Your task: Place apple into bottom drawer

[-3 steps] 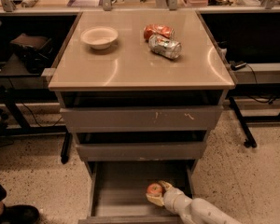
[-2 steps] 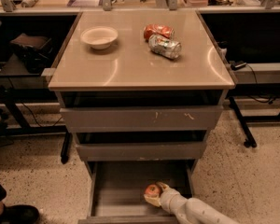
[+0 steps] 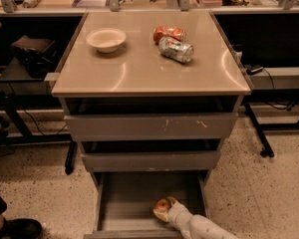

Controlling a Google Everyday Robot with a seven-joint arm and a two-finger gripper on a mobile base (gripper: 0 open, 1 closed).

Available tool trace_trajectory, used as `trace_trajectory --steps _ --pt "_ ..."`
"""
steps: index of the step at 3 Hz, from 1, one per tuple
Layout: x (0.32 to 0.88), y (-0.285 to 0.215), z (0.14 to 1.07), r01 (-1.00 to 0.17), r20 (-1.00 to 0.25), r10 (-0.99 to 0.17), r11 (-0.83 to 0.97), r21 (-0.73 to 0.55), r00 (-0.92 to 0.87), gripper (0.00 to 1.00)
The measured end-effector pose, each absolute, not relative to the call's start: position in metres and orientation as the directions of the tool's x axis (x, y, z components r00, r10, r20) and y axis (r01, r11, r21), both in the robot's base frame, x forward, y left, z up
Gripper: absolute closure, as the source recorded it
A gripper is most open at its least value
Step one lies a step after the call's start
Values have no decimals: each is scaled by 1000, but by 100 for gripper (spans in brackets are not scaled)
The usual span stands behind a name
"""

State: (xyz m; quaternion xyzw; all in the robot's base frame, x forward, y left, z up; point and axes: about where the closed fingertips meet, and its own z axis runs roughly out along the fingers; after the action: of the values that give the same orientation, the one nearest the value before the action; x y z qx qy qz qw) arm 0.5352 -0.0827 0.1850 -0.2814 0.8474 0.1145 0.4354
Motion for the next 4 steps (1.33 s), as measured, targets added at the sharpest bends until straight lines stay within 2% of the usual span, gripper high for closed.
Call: trace_trajectory --steps 2,3,4 --pt "539 -89 172 -554 -788 -400 827 -92 -467 100" --pt "539 -89 172 -554 -788 -400 827 -92 -467 81" --pt "539 -89 172 -554 -788 -400 827 -92 -467 58"
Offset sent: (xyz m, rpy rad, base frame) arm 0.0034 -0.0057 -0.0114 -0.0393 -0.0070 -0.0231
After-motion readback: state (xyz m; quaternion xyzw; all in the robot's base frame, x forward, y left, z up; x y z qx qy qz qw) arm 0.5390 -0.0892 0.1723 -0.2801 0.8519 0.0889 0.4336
